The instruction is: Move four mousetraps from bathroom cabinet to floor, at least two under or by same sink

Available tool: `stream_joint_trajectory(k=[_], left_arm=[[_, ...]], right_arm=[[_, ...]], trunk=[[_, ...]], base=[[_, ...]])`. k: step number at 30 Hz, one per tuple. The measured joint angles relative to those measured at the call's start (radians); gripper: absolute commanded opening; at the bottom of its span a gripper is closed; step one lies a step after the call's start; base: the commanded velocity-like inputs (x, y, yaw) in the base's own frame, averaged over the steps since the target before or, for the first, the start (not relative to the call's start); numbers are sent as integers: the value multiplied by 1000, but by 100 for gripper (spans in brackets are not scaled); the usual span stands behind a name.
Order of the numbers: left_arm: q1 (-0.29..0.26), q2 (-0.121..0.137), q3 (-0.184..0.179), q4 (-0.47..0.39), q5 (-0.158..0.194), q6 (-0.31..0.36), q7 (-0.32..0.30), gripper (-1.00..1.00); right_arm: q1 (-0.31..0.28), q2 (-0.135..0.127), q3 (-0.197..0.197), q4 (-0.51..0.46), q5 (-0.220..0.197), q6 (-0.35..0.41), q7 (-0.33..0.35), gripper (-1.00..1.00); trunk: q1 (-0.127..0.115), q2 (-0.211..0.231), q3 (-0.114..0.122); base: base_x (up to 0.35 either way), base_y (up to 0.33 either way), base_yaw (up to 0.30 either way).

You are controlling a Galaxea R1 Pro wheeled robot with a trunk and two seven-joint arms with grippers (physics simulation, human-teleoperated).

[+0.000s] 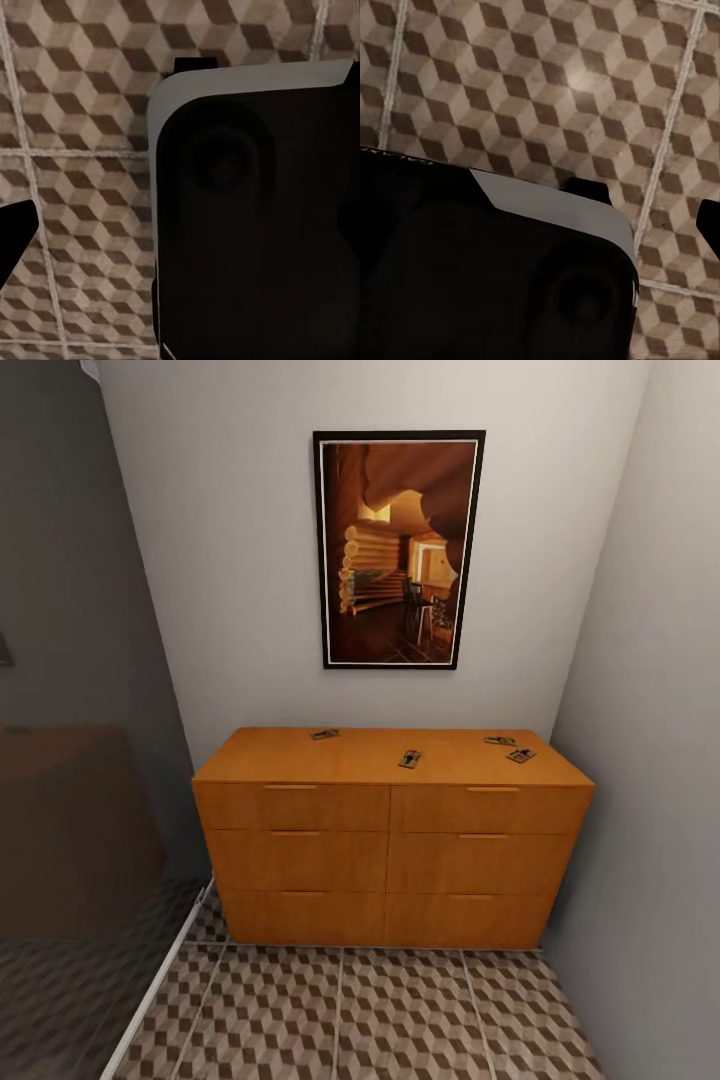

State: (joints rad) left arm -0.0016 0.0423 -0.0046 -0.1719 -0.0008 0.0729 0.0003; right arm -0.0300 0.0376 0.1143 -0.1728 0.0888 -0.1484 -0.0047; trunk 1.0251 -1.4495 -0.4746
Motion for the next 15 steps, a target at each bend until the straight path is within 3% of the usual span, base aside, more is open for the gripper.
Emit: stream_joint_trajectory(k=[9,15], left_arm=[[0,19,-3,36,-3,-46,0,100],[0,17,-2,82,-1,-54,0,100]], right_arm=[[0,-7,0,20,3,-11,-4,100],[0,-3,0,20,3,-13,-4,100]], trunk=[[0,0,0],[0,0,0]], base=[[0,0,0],[0,0,0]])
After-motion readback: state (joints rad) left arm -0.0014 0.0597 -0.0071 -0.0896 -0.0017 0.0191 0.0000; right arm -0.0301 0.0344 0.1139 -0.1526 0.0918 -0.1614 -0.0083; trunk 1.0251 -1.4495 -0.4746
